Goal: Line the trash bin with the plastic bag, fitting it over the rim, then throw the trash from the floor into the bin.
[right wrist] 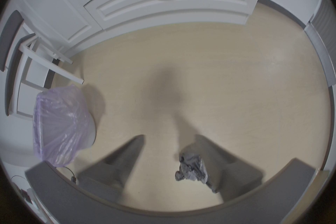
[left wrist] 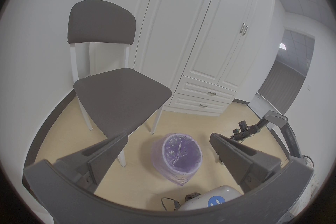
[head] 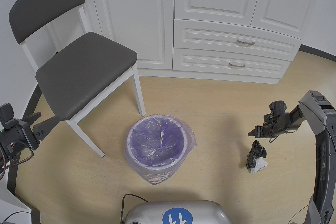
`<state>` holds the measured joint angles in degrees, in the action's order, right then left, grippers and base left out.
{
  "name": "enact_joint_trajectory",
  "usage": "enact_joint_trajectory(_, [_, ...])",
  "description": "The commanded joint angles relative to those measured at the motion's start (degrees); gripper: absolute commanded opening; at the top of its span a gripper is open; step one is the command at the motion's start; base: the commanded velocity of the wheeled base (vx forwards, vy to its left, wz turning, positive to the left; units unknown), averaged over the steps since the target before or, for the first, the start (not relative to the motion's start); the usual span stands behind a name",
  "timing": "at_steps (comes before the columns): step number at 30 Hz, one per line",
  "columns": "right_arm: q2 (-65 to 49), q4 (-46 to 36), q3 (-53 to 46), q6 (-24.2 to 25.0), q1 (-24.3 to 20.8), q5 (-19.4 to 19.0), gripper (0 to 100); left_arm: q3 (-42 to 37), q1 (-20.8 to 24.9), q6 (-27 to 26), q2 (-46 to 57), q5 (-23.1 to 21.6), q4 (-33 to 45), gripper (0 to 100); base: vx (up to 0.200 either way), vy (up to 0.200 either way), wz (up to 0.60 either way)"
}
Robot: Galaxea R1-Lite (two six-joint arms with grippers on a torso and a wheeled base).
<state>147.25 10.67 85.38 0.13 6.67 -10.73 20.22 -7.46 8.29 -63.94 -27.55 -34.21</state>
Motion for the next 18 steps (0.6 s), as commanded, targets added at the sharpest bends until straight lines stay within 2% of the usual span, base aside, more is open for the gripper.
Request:
enact_joint_trajectory(1, [2.6, -3.11, 1.37, -0.49, 0.89, -1.58, 100, 0.17, -0.89, -0.82, -2.07, 0.04, 0.02, 100, 0.0, 0.0, 0.0])
enact_joint_trajectory(2, [3.92, -8.29, 5.94, -0.22, 0.98, -1.58, 100, 0.17, -0.89, -0.82, -2.51, 0.04, 0.02, 100, 0.0, 0.0, 0.0])
enact_joint_trajectory(5, [5.77, -15.5, 12.44, -0.4, 1.68, -1.14, 100, 0.25, -0.89, -0.82, -3.74, 0.13, -0.07, 100, 0.0, 0.0, 0.0])
enact_joint_trajectory(8, [8.93, -16.73, 16.22, -0.75, 1.68, -0.17, 100, 0.25, -0.89, -0.82, -4.44, 0.92, -0.07, 100, 0.0, 0.0, 0.0])
enact_joint_trajectory(9, [11.48, -16.99, 18.94, -1.8, 1.77, 2.73, 100, 0.17, -0.54, -0.91, -5.05, 2.33, -0.07, 100, 0.0, 0.0, 0.0])
enact_joint_trajectory(11, [12.36, -17.79, 20.96, -3.74, 2.12, 4.75, 100, 0.08, -0.36, -0.91, -5.41, 3.03, -0.07, 100, 0.0, 0.0, 0.0])
enact_joint_trajectory(14, [14.29, -19.72, 24.22, -4.62, 2.47, 5.28, 100, -0.01, -0.19, -0.91, -5.49, 3.12, -0.07, 100, 0.0, 0.0, 0.0])
enact_joint_trajectory(18, [17.46, -26.57, 29.21, -6.29, 2.91, 5.98, 100, -0.1, -0.1, -0.91, -6.11, 3.21, -0.16, 100, 0.0, 0.0, 0.0])
